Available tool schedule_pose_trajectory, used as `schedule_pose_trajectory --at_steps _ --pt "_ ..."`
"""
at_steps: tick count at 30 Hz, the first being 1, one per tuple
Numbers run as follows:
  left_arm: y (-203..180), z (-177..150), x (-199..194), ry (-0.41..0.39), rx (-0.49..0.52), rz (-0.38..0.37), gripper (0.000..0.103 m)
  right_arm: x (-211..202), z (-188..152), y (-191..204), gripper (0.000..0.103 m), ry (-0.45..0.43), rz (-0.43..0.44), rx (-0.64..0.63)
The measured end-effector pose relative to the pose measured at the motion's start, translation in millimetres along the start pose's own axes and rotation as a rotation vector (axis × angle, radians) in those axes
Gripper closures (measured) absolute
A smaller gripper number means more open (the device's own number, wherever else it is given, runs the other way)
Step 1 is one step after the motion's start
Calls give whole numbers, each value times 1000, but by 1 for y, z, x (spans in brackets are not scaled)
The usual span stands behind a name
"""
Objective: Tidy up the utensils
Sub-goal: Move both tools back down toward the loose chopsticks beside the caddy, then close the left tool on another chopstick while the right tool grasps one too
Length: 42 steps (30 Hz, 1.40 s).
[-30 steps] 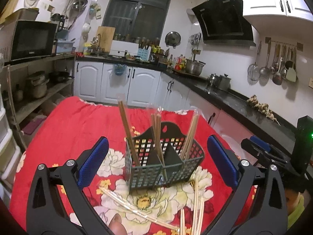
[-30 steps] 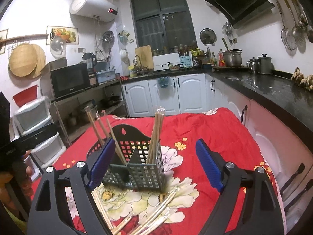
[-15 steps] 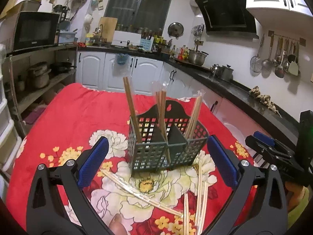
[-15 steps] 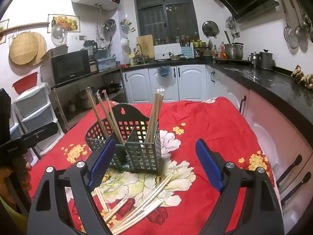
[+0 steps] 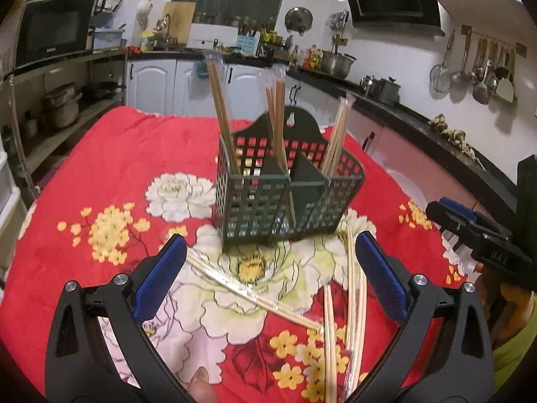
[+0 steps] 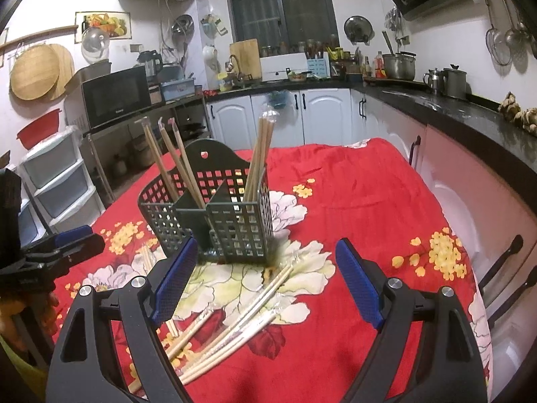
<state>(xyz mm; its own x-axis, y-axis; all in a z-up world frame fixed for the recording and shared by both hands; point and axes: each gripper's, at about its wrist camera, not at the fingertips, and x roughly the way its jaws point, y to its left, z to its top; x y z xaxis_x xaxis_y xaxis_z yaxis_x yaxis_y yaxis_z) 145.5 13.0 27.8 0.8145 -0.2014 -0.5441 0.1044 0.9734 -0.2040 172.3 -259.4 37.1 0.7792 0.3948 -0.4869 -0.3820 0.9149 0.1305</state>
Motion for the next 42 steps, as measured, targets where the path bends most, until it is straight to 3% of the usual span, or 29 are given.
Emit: schedule_pose_trajectory --at_steps 10,18,25,32,37,42 --pt "-8 -21 14 81 14 -31 11 7 -11 -3 25 52 -4 -10" --pt "-10 -40 34 179 -7 -89 39 22 -20 -8 43 118 13 -9" --pt "1 -51 53 251 -72 -103 41 43 -24 -10 49 183 40 10" --pt "33 -41 63 268 -135 -41 41 80 -22 -15 57 285 71 54" --pt "63 -27 77 274 -151 63 41 109 -24 -24 62 353 47 107" --pt "89 -13 89 285 -203 88 42 126 -24 -34 63 389 36 149"
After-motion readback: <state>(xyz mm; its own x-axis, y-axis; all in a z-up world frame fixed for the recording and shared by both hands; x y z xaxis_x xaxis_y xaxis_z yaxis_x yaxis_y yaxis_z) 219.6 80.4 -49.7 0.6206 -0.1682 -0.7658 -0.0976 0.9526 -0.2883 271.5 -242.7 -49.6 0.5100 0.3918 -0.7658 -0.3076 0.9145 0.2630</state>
